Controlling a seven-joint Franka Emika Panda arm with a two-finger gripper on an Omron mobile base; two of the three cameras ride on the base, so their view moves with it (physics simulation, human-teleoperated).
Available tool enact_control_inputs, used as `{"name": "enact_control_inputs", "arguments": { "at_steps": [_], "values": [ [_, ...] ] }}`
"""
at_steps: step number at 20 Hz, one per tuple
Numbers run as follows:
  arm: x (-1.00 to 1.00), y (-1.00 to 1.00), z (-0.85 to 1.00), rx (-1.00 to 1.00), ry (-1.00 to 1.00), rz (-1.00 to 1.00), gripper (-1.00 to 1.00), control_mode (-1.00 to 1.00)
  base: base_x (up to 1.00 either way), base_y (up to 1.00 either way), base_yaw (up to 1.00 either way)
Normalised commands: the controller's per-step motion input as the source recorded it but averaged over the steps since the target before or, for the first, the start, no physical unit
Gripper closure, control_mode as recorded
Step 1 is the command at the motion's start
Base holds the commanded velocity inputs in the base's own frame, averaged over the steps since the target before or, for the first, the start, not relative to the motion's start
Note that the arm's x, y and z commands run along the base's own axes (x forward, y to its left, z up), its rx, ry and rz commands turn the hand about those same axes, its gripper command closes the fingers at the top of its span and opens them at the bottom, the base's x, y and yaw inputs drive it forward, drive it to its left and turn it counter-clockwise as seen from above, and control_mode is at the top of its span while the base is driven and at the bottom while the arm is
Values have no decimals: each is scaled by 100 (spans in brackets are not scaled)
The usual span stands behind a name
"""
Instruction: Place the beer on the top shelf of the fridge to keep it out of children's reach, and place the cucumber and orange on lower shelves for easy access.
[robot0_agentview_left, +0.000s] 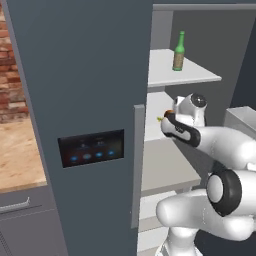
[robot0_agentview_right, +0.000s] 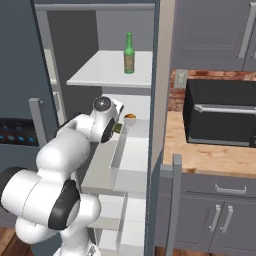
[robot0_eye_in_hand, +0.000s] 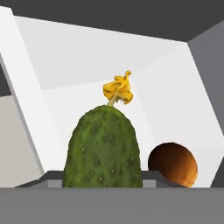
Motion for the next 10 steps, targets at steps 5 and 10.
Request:
{"name": "enact_control_inputs", "arguments": {
  "at_steps": [5, 10],
  "values": [
    [58, -2, -22, 0, 3, 0, 100, -100, 0, 0, 0],
    [57, -7, -27, 0, 3, 0, 100, -100, 0, 0, 0]
  ]
}}
